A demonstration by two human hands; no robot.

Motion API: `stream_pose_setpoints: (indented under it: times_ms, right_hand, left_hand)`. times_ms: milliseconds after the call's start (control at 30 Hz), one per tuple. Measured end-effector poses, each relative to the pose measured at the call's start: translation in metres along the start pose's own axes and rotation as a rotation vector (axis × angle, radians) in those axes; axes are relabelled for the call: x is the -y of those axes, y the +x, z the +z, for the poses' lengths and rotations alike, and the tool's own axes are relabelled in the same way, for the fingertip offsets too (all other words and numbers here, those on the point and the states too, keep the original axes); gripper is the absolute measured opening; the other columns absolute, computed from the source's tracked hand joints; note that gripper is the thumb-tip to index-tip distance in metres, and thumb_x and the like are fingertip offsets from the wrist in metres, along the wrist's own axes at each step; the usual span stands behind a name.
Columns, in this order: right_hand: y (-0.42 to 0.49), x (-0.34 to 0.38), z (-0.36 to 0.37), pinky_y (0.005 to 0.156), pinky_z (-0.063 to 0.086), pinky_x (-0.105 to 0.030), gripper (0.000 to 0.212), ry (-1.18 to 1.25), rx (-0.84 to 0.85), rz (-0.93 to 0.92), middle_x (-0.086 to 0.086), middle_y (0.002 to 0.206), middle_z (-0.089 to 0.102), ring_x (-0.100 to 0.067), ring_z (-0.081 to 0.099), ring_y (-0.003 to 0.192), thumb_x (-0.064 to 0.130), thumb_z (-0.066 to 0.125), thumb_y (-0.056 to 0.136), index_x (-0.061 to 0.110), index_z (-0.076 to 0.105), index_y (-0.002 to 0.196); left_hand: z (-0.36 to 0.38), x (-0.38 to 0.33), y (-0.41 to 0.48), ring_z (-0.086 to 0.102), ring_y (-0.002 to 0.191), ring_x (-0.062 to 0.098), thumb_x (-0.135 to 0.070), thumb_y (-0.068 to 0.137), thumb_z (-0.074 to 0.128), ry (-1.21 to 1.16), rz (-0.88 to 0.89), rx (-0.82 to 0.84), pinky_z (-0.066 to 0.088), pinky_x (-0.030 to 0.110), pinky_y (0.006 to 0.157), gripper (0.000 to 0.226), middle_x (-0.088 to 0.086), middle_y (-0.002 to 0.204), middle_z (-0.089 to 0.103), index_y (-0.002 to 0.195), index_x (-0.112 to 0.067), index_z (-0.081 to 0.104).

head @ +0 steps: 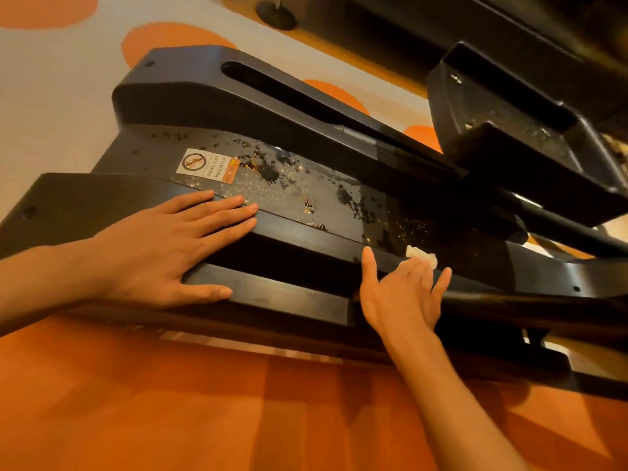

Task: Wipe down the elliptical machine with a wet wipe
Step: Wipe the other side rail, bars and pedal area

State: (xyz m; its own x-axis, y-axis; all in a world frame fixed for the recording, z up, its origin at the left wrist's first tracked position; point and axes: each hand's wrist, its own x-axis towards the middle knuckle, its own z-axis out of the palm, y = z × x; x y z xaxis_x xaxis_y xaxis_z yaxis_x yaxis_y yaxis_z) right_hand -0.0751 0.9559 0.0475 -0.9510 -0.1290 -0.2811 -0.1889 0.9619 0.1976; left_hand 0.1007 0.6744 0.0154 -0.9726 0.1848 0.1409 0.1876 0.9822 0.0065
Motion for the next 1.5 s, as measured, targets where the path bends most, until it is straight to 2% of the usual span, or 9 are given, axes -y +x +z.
stream_pose_setpoints:
  times_ms: [167, 267, 433, 733, 867, 1100, 1333, 1433, 1500]
  right_hand:
    - [-0.032, 0.051, 0.006, 0.123, -0.02, -0.041, 0.106, 0.19, -0.021, -0.131, -0.023, 0.168, -0.012, -0.031, -0.016, 0.157, 0.078, 0.0, 0.093, -0.004, -0.008, 0.159]
    - [-0.036, 0.045, 0.013, 0.123, -0.022, -0.041, 0.105, 0.134, -0.023, -0.25, -0.02, 0.168, -0.015, -0.028, -0.019, 0.156, 0.078, -0.003, 0.091, -0.001, -0.011, 0.16]
    - [0.024, -0.006, -0.009, 0.127, -0.011, -0.049, 0.122, -0.149, 0.044, -0.024, -0.02, 0.166, 0.023, -0.032, 0.01, 0.157, 0.081, -0.016, 0.084, 0.0, 0.052, 0.146]
    - [0.026, 0.018, -0.014, 0.121, -0.012, -0.052, 0.13, -0.249, 0.258, -0.087, -0.029, 0.15, 0.046, -0.037, 0.023, 0.152, 0.074, -0.028, 0.083, 0.001, 0.072, 0.122]
    - [0.03, 0.013, -0.003, 0.119, -0.018, -0.048, 0.146, -0.232, 0.208, -0.089, -0.026, 0.154, 0.042, -0.036, 0.024, 0.151, 0.08, -0.038, 0.068, -0.003, 0.065, 0.131]
    - [0.069, -0.036, -0.05, 0.126, -0.002, -0.05, 0.095, -0.046, 0.329, 0.122, -0.02, 0.166, 0.025, -0.036, 0.011, 0.156, 0.071, -0.009, 0.097, 0.011, 0.033, 0.158]
    - [0.05, -0.029, -0.001, 0.121, 0.027, -0.05, 0.107, 0.039, -0.03, -0.245, -0.007, 0.13, 0.059, -0.026, 0.049, 0.128, 0.079, -0.012, 0.083, 0.017, 0.052, 0.143]
    - [0.036, -0.039, 0.004, 0.115, 0.033, -0.049, 0.075, 0.035, -0.116, -0.568, 0.018, 0.099, 0.042, -0.01, 0.04, 0.096, 0.061, -0.013, 0.09, 0.025, 0.049, 0.109]
    - [0.024, -0.037, 0.005, 0.118, 0.028, -0.045, 0.086, -0.007, -0.128, -0.682, 0.019, 0.108, 0.036, -0.008, 0.033, 0.104, 0.057, -0.025, 0.09, 0.021, 0.047, 0.121]
  left_hand:
    - [0.004, -0.016, 0.017, 0.038, 0.146, 0.034, -0.08, 0.099, 0.026, 0.031, -0.097, -0.069, 0.028, 0.047, 0.122, 0.088, 0.016, 0.16, 0.041, 0.163, -0.021, 0.032]
    - [0.013, -0.02, 0.021, 0.024, 0.156, 0.034, -0.081, 0.098, 0.025, 0.015, -0.071, -0.06, 0.018, 0.048, 0.128, 0.088, 0.015, 0.17, 0.024, 0.166, -0.026, 0.021]
    - [0.018, -0.02, 0.024, 0.017, 0.159, 0.03, -0.081, 0.098, 0.025, 0.009, -0.061, -0.095, 0.012, 0.047, 0.126, 0.088, 0.01, 0.172, 0.017, 0.166, -0.026, 0.02]
    - [0.021, -0.025, 0.023, 0.025, 0.156, 0.031, -0.082, 0.098, 0.027, 0.007, -0.087, -0.171, 0.015, 0.048, 0.124, 0.087, 0.011, 0.169, 0.026, 0.163, -0.024, 0.03]
    - [0.021, -0.024, 0.023, 0.023, 0.157, 0.03, -0.081, 0.097, 0.028, -0.005, -0.08, -0.166, 0.015, 0.047, 0.124, 0.088, 0.01, 0.17, 0.024, 0.164, -0.025, 0.028]
    - [0.017, -0.027, 0.021, 0.019, 0.158, 0.028, -0.083, 0.097, 0.025, -0.01, -0.106, -0.118, 0.01, 0.046, 0.126, 0.087, 0.008, 0.171, 0.02, 0.164, -0.027, 0.025]
    - [0.013, -0.028, 0.023, 0.023, 0.157, 0.029, -0.083, 0.096, 0.026, -0.021, -0.115, -0.096, 0.013, 0.047, 0.125, 0.088, 0.007, 0.17, 0.024, 0.164, -0.027, 0.029]
    - [0.011, -0.028, 0.023, 0.021, 0.157, 0.028, -0.083, 0.096, 0.026, -0.027, -0.121, -0.073, 0.013, 0.048, 0.125, 0.088, 0.007, 0.171, 0.023, 0.164, -0.028, 0.028]
    - [0.01, -0.029, 0.023, 0.022, 0.157, 0.028, -0.083, 0.096, 0.027, -0.022, -0.128, -0.066, 0.014, 0.048, 0.125, 0.088, 0.008, 0.17, 0.024, 0.164, -0.027, 0.028]
